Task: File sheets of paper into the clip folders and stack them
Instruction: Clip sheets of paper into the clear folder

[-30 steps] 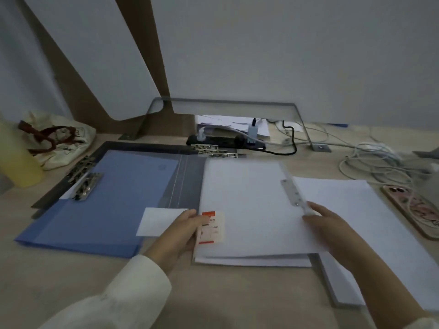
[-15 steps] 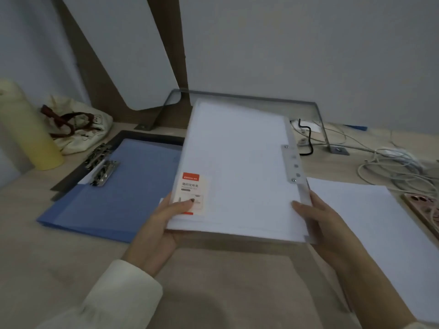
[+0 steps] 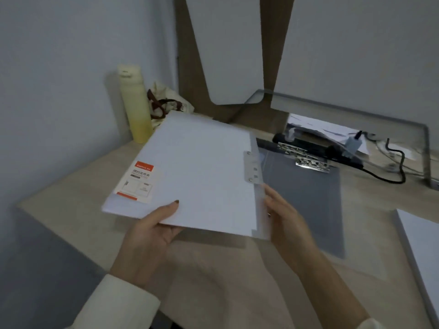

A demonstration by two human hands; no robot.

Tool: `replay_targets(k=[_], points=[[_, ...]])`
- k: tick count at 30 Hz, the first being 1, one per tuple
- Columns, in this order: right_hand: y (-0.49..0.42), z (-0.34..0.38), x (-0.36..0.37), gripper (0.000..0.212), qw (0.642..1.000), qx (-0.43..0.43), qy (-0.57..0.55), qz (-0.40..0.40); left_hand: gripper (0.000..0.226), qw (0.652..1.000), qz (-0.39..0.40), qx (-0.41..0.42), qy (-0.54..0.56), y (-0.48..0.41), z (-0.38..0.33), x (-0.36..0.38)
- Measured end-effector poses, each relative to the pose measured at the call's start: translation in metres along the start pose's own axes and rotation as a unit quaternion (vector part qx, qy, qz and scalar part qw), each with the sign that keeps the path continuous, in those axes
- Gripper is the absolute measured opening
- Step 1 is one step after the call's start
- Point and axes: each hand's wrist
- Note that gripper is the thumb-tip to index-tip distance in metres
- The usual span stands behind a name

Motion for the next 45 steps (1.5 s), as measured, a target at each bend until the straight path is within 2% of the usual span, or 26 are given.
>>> replay_targets(k=[2,3,5,7,9,14,16,18,19,20,21,22,23,26,29,32,36,39,40,42,45], points=[[-0.014,-0.006,0.002,0.035,0.981,-0.023,0.186,-0.057,0.044,0.999,-0.024,0.024,0.005,0.007,-0.014,-0.02],[-0.021,-0.011,0.001,0.039,0.948,-0.036,0.309,-0.071,0.047,0.999,-0.037,0.04,0.005,0.011,-0.021,-0.029],[-0.03,-0.023,-0.001,0.058,0.847,-0.039,0.528,-0.05,0.054,0.995,-0.061,0.074,-0.003,0.016,-0.032,-0.046],[-0.034,-0.037,-0.002,0.076,0.751,-0.033,0.659,-0.023,0.053,0.992,-0.081,0.093,-0.003,0.021,-0.042,-0.06],[-0.037,-0.044,-0.005,0.083,0.685,-0.032,0.727,-0.018,0.052,0.991,-0.09,0.098,-0.007,0.023,-0.049,-0.071],[-0.038,-0.039,0.0,0.08,0.612,-0.034,0.79,-0.019,0.053,0.989,-0.091,0.119,0.021,0.026,-0.051,-0.082],[-0.034,-0.037,0.005,0.069,0.584,-0.03,0.811,-0.021,0.054,0.988,-0.094,0.121,0.038,0.025,-0.051,-0.083],[-0.026,-0.037,0.012,0.045,0.552,-0.08,0.829,0.027,0.055,0.987,-0.086,0.12,0.057,0.023,-0.052,-0.082],[-0.025,-0.037,0.013,0.039,0.519,-0.123,0.844,0.052,0.054,0.987,-0.083,0.12,0.07,0.023,-0.052,-0.082],[-0.022,-0.036,0.014,0.032,0.524,-0.14,0.839,0.044,0.05,0.986,-0.083,0.121,0.082,0.022,-0.052,-0.081],[-0.019,-0.031,0.018,0.023,0.559,-0.134,0.818,0.022,0.048,0.985,-0.083,0.121,0.091,0.021,-0.052,-0.081],[-0.017,-0.029,0.019,0.023,0.591,-0.112,0.799,-0.019,0.048,0.984,-0.083,0.122,0.097,0.02,-0.052,-0.08],[-0.016,-0.029,0.017,0.028,0.61,-0.105,0.784,-0.037,0.05,0.984,-0.083,0.124,0.1,0.018,-0.052,-0.079],[-0.019,-0.038,0.012,0.044,0.638,-0.123,0.757,-0.064,0.055,0.981,-0.079,0.134,0.118,0.014,-0.052,-0.078],[-0.014,-0.036,0.016,0.059,0.712,-0.108,0.686,-0.103,0.055,0.978,-0.08,0.137,0.136,0.009,-0.051,-0.079],[-0.007,-0.032,0.016,0.062,0.756,-0.111,0.632,-0.129,0.047,0.982,-0.066,0.123,0.131,0.0,-0.047,-0.08],[0.0,-0.029,0.017,0.062,0.768,-0.077,0.622,-0.136,0.049,0.993,-0.039,0.077,0.081,-0.023,-0.039,-0.075],[-0.001,-0.026,0.022,0.064,0.748,-0.068,0.647,-0.132,0.043,0.999,-0.011,0.033,0.026,-0.044,-0.031,-0.064],[-0.001,-0.027,0.021,0.067,0.738,-0.094,0.654,-0.135,0.042,1.0,0.001,0.018,0.012,-0.05,-0.028,-0.061],[-0.003,-0.031,0.017,0.075,0.754,-0.104,0.633,-0.142,0.048,1.0,0.018,-0.008,-0.009,-0.063,-0.022,-0.054],[-0.006,-0.036,0.011,0.07,0.772,-0.108,0.612,-0.135,0.047,0.998,0.035,-0.034,-0.028,-0.079,-0.013,-0.046]])
Point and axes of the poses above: each hand's wrist, its own y-axis away from the middle knuckle, its own x-axis out of the palm, z = x × y, and after that the axes turned 8 degrees about -y, right-handed
